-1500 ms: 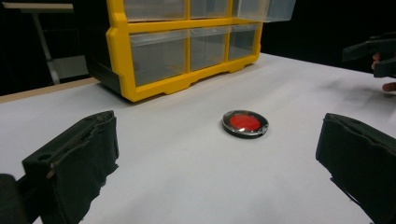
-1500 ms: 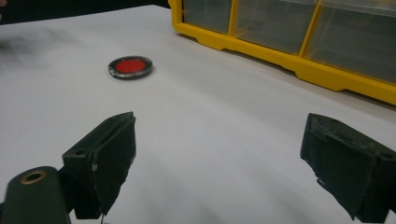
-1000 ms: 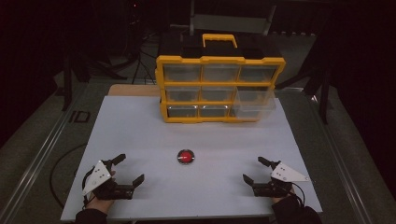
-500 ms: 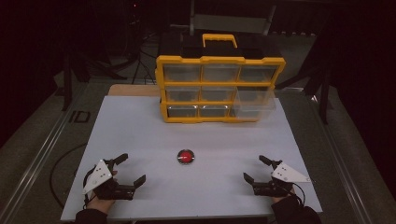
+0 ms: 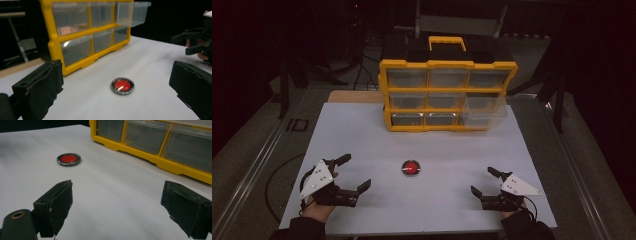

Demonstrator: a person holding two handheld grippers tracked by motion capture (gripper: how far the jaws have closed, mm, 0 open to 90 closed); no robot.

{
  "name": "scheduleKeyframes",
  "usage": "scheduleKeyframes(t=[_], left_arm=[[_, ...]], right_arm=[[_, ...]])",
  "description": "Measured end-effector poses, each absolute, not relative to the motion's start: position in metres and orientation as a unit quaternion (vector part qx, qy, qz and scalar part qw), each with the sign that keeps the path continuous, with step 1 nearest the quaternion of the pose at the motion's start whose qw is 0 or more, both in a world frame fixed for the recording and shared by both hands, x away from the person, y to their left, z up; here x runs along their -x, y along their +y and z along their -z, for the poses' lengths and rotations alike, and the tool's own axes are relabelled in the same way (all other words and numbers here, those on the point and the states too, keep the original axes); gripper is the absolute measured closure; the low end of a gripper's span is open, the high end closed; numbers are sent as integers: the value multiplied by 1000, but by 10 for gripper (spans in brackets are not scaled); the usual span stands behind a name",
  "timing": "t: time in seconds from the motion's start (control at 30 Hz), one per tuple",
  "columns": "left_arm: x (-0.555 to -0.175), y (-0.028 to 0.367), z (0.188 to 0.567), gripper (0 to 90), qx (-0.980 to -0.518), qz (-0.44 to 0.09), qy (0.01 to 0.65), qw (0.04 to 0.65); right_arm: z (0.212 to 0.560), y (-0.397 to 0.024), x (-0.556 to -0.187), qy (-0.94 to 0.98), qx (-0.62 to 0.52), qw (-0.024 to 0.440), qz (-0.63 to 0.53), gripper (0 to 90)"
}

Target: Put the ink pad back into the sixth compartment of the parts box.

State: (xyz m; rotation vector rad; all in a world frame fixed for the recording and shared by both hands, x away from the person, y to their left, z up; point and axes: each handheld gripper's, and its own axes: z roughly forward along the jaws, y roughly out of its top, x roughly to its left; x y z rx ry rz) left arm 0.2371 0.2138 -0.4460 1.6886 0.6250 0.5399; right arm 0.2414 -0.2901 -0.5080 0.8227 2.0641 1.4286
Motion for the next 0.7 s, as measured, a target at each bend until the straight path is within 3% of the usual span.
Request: scheduleKeyframes(t=[0.7], left_arm=[[-271, 189, 399, 1, -737, -204, 228, 602]], right_arm=[[506, -288, -240, 755, -300, 241, -532, 103]])
